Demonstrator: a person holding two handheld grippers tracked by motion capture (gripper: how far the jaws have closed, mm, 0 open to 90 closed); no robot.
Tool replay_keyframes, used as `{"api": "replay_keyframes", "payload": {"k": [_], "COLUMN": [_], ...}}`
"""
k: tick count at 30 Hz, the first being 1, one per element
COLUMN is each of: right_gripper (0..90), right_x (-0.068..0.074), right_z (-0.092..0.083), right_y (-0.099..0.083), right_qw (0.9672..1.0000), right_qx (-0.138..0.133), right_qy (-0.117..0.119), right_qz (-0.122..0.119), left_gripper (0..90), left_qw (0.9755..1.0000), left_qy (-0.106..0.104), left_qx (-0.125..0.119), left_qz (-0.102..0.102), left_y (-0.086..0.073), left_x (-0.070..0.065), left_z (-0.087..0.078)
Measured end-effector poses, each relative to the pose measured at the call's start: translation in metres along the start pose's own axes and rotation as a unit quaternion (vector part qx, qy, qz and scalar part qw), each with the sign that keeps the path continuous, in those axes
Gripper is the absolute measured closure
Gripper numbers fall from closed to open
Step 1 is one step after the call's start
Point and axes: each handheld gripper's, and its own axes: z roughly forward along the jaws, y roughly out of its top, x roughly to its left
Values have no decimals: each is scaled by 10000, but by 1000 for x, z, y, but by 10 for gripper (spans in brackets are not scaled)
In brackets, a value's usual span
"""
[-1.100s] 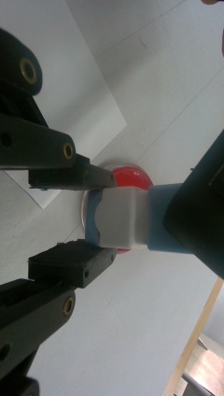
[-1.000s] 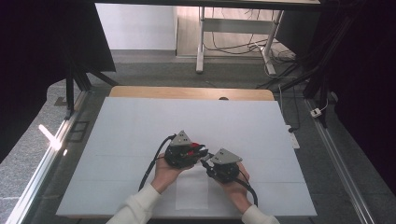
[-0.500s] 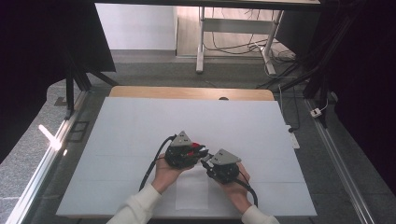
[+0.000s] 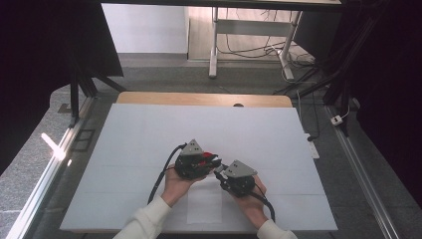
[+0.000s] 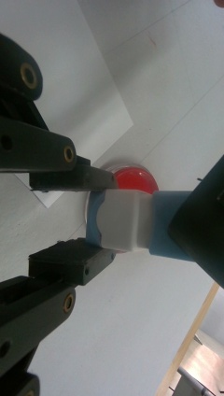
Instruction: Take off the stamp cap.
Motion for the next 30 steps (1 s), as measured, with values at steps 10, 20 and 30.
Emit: {"api": "replay_keyframes", "payload": {"k": [10, 20, 30], "right_gripper": [658, 659, 658], "right_x": [-1, 0, -3], "right_z": [-1, -1, -2], "right_y": [-1, -2, -2], "right_qw": [10000, 9999, 9999], "right_qx": [-47, -101, -49], "right_qy": [23, -18, 85], "right_qz": [18, 134, 47], "left_gripper": [754, 754, 753], "left_qw": [10000, 10000, 10000], "left_qy": [0, -23, -37], "left_qx": [-38, -47, -37], "left_qz": [-28, -36, -54], "left_y": [0, 0, -1], "left_x": [0, 0, 1], "left_z": [0, -1, 0]}}
